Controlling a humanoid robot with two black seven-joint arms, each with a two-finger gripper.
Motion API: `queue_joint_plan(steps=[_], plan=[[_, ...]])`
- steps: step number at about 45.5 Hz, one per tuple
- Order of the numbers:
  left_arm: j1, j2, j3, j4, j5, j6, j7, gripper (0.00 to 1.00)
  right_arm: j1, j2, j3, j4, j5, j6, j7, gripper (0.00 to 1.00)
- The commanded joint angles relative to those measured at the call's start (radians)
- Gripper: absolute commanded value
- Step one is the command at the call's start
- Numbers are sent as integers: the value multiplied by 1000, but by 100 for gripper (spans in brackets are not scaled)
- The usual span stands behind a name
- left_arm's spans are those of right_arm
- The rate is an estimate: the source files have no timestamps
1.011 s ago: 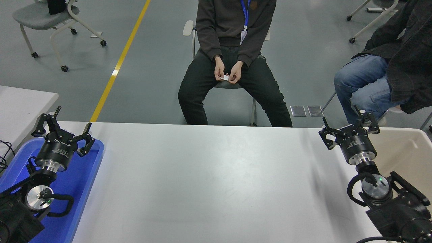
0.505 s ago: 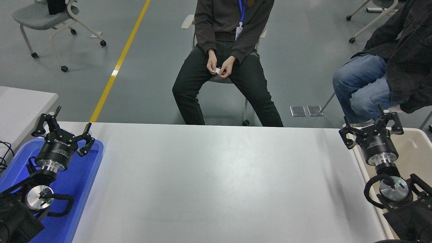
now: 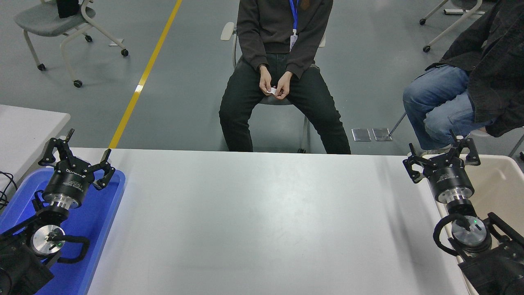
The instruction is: Clean the table surface
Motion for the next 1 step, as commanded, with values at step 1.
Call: queue_joint_plan(steps=[1], plan=[[0, 0, 0, 0, 0, 0, 0, 100, -13, -6, -2, 8, -5, -2, 1, 100]])
